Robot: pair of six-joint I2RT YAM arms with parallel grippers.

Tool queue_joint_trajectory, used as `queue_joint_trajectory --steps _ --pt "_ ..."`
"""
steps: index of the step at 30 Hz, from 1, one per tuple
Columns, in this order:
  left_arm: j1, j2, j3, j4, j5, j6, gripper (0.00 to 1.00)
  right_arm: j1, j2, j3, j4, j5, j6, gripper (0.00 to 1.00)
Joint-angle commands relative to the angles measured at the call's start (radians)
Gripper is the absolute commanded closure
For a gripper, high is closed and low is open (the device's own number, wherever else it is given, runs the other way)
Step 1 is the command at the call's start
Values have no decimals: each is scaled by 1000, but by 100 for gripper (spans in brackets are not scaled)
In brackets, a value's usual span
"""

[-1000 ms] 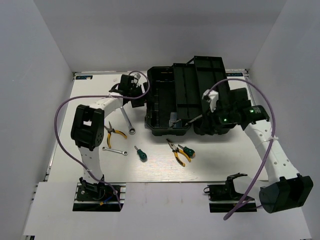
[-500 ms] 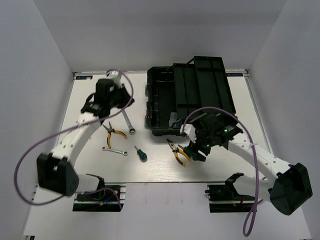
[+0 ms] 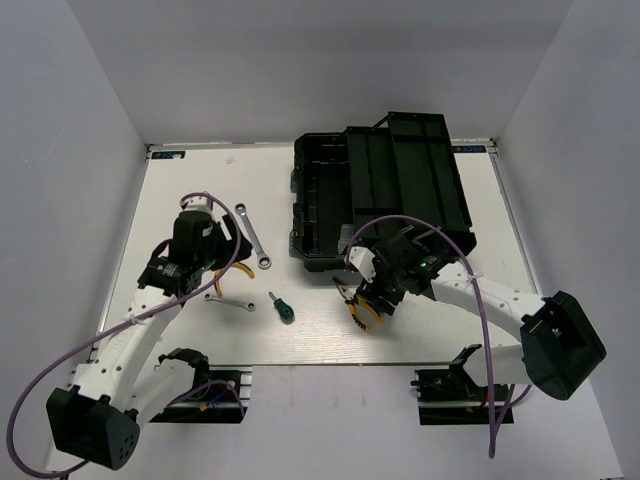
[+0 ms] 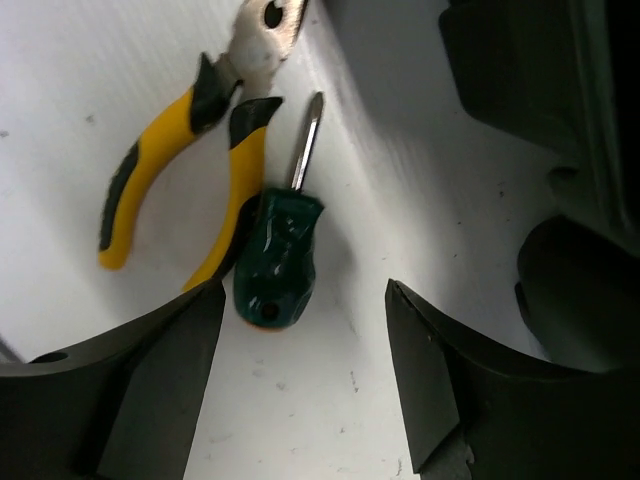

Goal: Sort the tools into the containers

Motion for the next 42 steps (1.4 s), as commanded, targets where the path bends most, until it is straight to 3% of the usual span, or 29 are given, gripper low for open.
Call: queue_joint_trajectory --steps 1,13,20,22,26,31,37,42 --pt "4 -41 -11 -41 -67 -39 15 22 26 -16 84 77 34 28" --pt "4 -104 -39 -69 -48 -48 13 32 114 -33 116 165 23 45" --pt "-14 -80 -108 16 208 9 19 35 168 -30 47 47 -28 53" --pt "-14 -37 -108 16 293 44 19 39 168 -30 36 24 -38 63" --pt "-45 -26 -108 -47 304 75 19 51 152 -15 -8 -24 -51 80" --pt "-80 -26 -108 -112 304 87 17 54 91 88 -128 -154 -97 100" --pt "-123 40 -109 -142 253 41 19 55 83 308 -344 -289 -152 100" --pt "-158 75 -151 -77 244 -51 22 55 109 529 -358 -284 -117 100"
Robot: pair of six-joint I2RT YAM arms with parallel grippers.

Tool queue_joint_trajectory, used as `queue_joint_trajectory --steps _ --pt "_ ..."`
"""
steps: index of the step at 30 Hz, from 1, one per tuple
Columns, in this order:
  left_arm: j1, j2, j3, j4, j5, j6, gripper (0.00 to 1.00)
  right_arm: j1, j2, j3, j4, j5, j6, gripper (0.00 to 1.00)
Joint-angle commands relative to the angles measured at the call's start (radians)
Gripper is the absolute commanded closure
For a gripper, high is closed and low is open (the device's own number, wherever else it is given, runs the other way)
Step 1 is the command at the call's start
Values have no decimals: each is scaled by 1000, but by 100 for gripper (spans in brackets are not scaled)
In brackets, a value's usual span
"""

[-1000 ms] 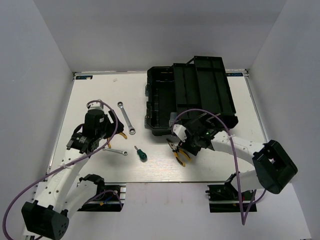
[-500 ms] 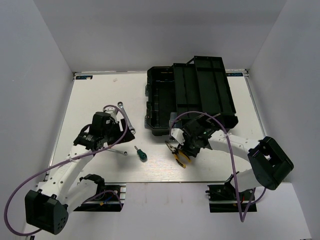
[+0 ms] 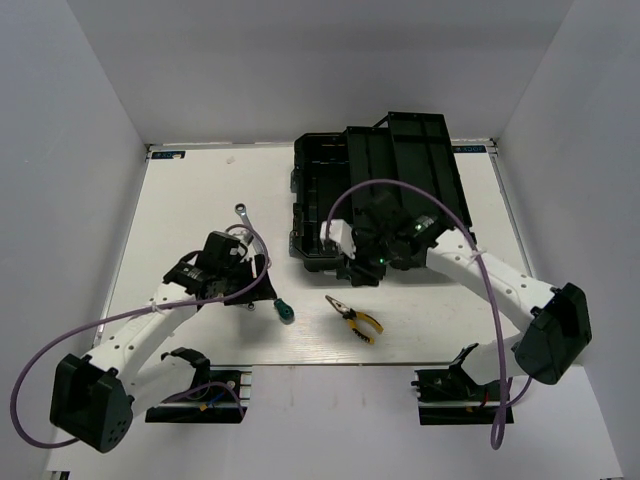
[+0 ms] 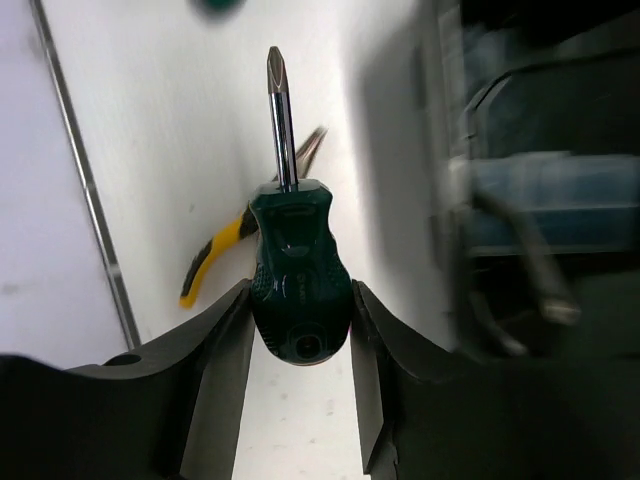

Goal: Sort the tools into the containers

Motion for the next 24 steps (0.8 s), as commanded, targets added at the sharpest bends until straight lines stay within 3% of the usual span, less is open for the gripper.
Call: queue_joint_trajectory --steps 1,2,6,7,10,24 --pt "-31 23 -20 45 -37 -74 25 2 -3 155 -28 0 42 100" --pt "-32 32 -32 65 -50 -95 26 -1 3 179 -8 17 59 100" --pt "-62 73 -43 93 -105 -155 31 -17 63 297 167 335 209 100" --pt "-73 73 -43 93 -105 -169 33 -24 79 309 215 503 252 100" --pt "-91 98 -52 133 -131 -201 33 -52 145 377 255 601 302 100" --pt "-194 161 -34 193 -211 -266 30 -208 490 657 218 676 436 100"
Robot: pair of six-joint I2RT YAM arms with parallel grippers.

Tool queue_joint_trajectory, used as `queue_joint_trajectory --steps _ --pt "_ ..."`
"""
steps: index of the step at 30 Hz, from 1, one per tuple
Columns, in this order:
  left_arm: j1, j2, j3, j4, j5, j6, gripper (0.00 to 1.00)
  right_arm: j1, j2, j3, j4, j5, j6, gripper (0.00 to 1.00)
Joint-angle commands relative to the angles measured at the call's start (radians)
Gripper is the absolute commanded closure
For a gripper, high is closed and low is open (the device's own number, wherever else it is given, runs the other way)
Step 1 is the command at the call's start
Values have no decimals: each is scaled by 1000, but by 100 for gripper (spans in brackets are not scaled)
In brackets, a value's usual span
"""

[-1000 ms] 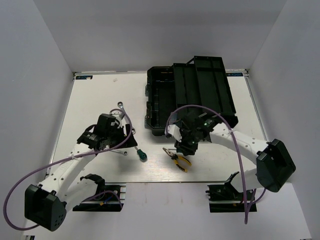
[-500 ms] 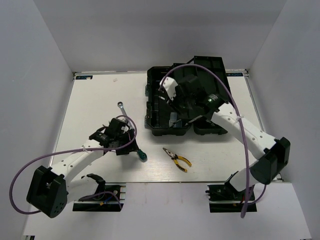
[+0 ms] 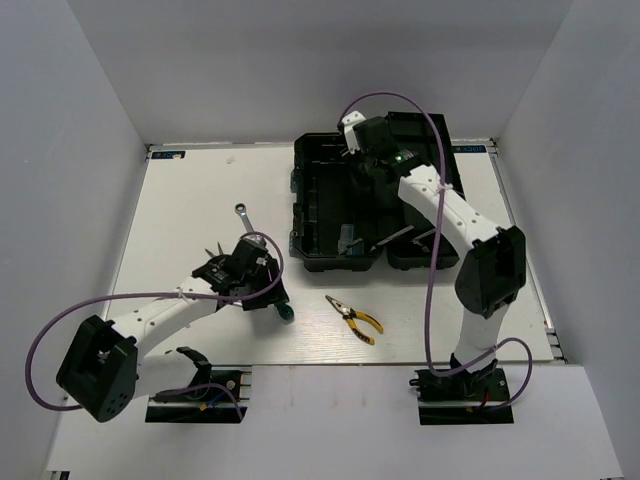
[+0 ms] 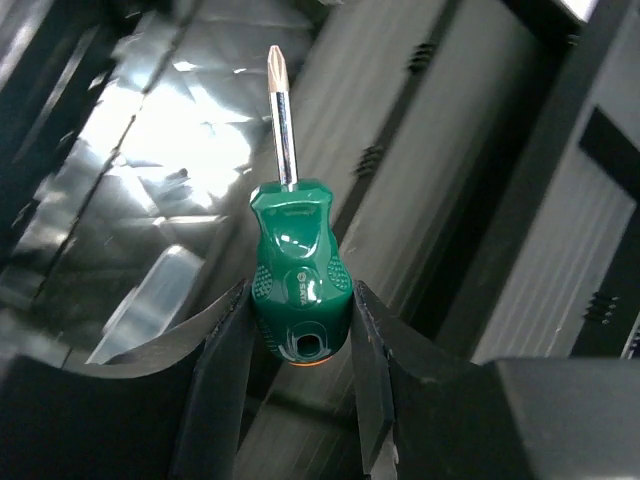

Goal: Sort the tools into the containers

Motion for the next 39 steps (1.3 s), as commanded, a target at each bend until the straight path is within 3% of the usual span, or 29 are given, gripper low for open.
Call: queue_joint_trajectory --steps 1,10,11,12,14,19,27,30,33,34,37,39 --pt "-37 9 7 19 -43 -34 30 -24 57 98 6 47 56 100" --pt "-100 41 7 28 -100 -79 28 -53 212 285 -85 8 70 100" --pt "-110 53 7 28 -100 -88 28 -52 226 291 -92 4 72 92" --pt "-123 67 -2 28 -109 -88 27 -55 228 299 -107 -2 75 74" --pt "-133 80 -2 37 -120 -99 27 -55 220 287 -112 -11 78 55" --pt "-166 115 -22 48 -141 -122 27 -58 153 216 -105 -38 95 26" --pt "-216 194 -34 59 -197 -165 37 -67 -127 -48 -22 -176 156 24" --pt "-236 215 -34 59 -207 -174 52 -70 -237 -142 10 -222 162 23" --pt "-247 225 -45 59 -207 -192 80 -76 -327 -202 21 -267 156 23" --pt "-247 210 -55 59 -207 -192 80 -73 -361 -210 21 -275 154 22" --pt "-265 147 -37 16 -217 -192 97 -73 -435 -253 33 -322 141 22" --pt "-276 97 13 -16 -217 -192 100 -83 -462 -294 34 -325 127 22"
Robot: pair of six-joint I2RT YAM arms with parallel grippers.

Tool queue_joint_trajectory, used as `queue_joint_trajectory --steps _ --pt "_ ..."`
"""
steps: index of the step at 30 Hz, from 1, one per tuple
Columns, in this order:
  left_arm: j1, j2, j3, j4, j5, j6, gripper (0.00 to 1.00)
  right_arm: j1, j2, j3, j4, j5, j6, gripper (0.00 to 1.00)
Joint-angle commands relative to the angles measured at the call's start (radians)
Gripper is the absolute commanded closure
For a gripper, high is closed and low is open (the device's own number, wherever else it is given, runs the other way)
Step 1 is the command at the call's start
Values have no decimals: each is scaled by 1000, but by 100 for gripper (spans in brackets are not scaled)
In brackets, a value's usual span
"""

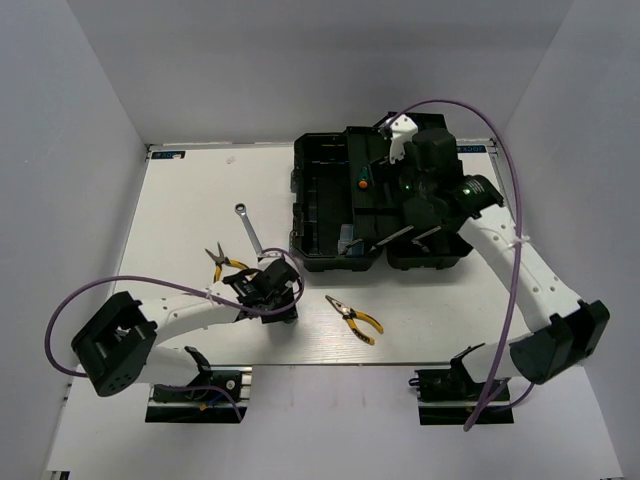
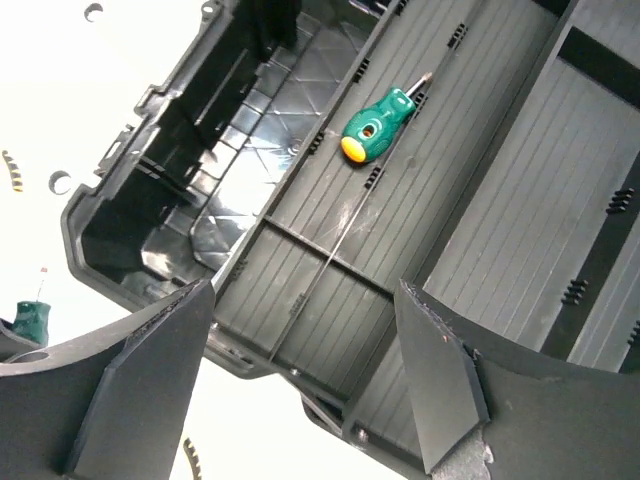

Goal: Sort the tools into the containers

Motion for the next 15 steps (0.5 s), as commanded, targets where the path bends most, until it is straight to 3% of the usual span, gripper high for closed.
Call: queue_joint_trajectory --steps 1,3,5,6,7,8,15 --pt "-44 -69 44 -96 -17 12 100 -11 -73 -66 53 -42 -17 22" --pt "-64 -89 131 -110 -8 46 100 -22 -107 -108 56 -33 -37 26" --pt "-79 -89 208 -134 -8 115 100 -25 -159 -180 65 -33 -60 43" --pt "-92 -77 302 -148 -8 137 100 -32 -169 -218 71 -35 -66 77" --pt "-92 -62 355 -163 -32 197 100 -41 -181 -255 83 -35 -70 95" --pt "-92 -18 412 -164 -52 222 100 -40 -225 -270 86 -35 -76 100" --pt "-26 260 933 -157 -131 400 100 -83 -342 -384 68 -32 -100 100"
